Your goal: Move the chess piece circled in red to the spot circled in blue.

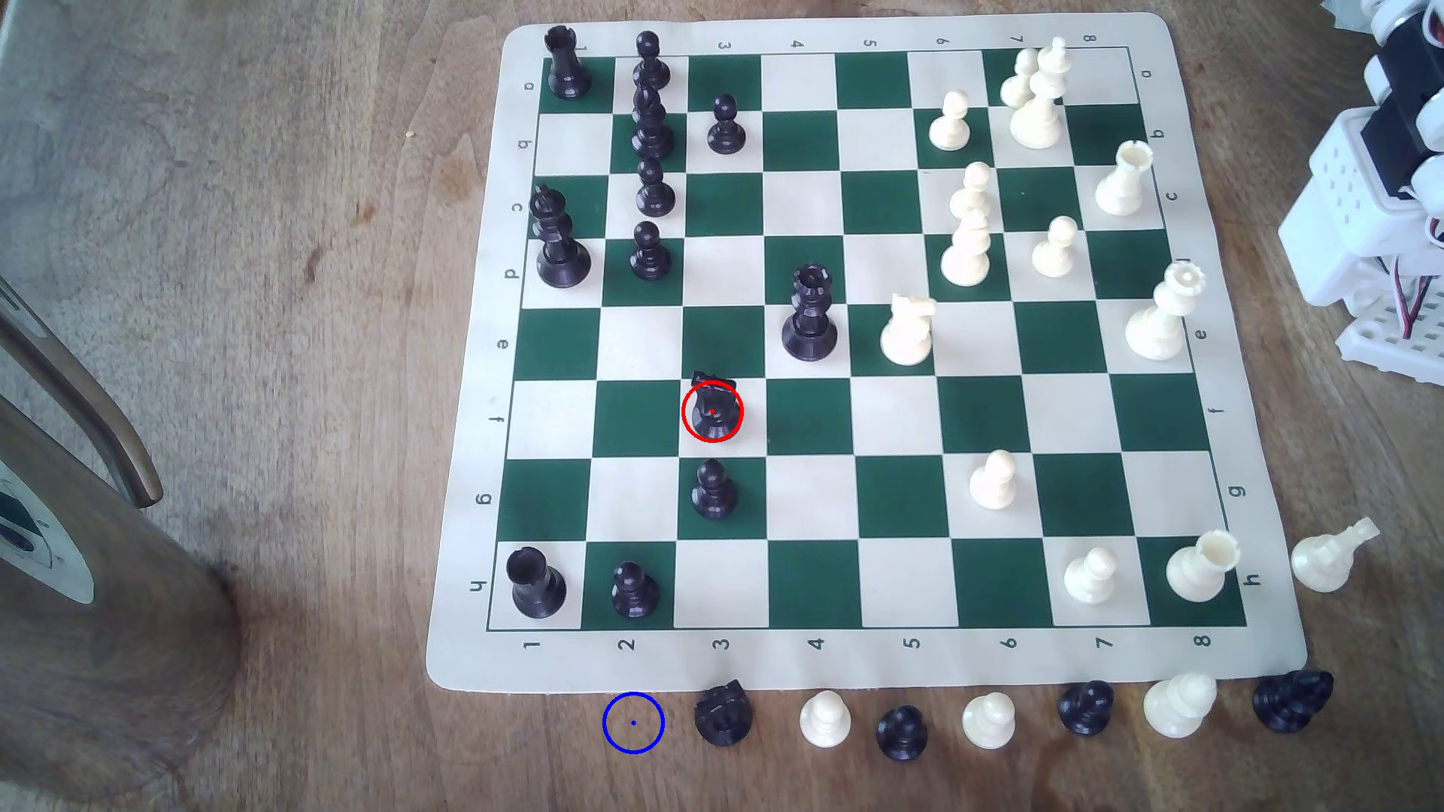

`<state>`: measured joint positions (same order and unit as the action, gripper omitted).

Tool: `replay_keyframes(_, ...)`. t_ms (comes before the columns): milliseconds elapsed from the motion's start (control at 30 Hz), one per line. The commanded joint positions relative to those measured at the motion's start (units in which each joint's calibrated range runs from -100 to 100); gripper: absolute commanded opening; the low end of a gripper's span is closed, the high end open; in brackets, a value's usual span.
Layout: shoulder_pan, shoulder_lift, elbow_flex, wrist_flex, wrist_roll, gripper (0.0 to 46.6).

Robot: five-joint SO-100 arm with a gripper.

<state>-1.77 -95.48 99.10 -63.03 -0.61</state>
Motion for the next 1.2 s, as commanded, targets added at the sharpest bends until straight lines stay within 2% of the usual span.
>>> replay_keyframes(0,-1.2,-0.3,0.8,24.9,2.5,0.2)
replay_keyframes(100,-3.7,2.3,0.8,40.9,2.4,0.2)
replay_keyframes(200,-4.9,9.2,-1.7,45.4,2.0,0.2)
replay_keyframes(300,-5.6,16.8,-12.5,59.8,0.1,0.2)
replay_keyframes(367,-5.6,23.8,-24.4,71.5,-2.8,0.2)
replay_keyframes(433,-5.6,30.3,-31.7,77.5,-4.2,0.2)
replay_keyframes(633,-6.3,55.7,-52.1,89.2,-8.3,0.2)
replay_keyframes(800,-6.9,70.3,-68.2,97.3,-11.8,0.2)
replay_keyframes(833,-6.2,76.4,-74.6,100.2,-12.6,0.6)
replay_keyframes(900,-5.3,81.9,-80.1,101.8,-13.8,2.5)
replay_keyframes(1033,-5.4,88.4,-86.9,103.9,-16.7,5.8)
replay_keyframes(1167,-5.7,93.1,-90.9,104.1,-17.5,6.2)
